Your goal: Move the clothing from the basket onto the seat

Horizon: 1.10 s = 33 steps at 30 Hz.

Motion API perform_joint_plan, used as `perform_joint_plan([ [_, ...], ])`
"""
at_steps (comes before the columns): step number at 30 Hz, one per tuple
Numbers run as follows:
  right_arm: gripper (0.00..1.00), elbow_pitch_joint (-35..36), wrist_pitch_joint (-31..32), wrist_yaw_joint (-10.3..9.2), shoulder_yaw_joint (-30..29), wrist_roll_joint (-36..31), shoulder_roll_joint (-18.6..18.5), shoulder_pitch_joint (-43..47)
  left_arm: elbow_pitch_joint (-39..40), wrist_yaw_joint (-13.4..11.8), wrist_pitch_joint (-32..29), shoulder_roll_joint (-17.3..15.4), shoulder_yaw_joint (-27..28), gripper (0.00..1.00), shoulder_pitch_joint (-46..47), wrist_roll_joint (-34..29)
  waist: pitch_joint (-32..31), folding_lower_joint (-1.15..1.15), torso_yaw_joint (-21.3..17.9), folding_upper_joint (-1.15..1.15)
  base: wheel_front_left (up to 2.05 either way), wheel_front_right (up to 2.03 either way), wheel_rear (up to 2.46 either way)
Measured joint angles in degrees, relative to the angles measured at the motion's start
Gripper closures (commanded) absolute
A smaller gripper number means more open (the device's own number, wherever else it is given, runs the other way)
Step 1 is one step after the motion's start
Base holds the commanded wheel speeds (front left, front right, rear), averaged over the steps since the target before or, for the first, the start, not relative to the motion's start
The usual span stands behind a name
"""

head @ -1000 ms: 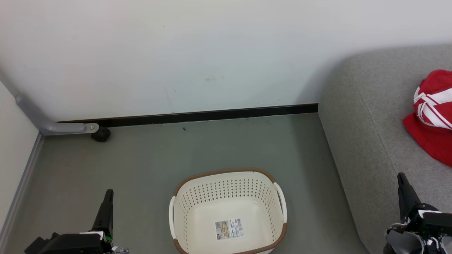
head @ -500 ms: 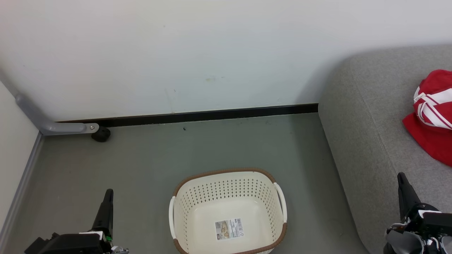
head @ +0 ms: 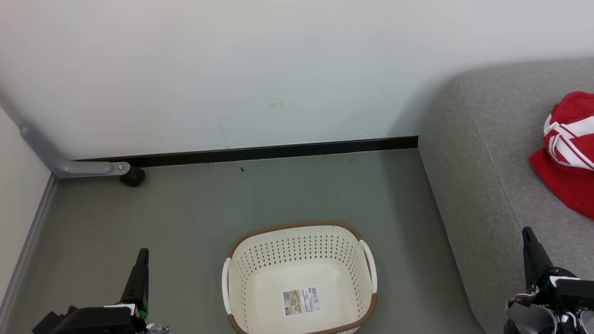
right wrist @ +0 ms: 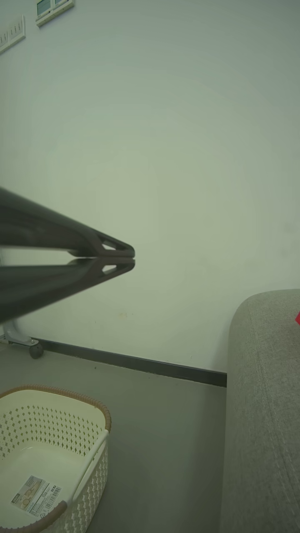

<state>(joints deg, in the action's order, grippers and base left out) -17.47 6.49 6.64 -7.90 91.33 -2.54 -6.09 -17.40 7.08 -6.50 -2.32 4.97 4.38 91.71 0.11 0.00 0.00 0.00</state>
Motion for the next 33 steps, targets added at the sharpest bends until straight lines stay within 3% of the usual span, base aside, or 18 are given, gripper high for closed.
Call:
perform_joint_plan([
  [33, 1.00, 0.0, 0.0, 0.00, 0.0, 0.0, 0.0, 0.1, 0.1, 0.0, 0.0, 0.0, 0.0, 1.00, 0.0, 0.0, 0.0, 0.00, 0.0, 0.00, 0.00, 0.00, 0.00],
])
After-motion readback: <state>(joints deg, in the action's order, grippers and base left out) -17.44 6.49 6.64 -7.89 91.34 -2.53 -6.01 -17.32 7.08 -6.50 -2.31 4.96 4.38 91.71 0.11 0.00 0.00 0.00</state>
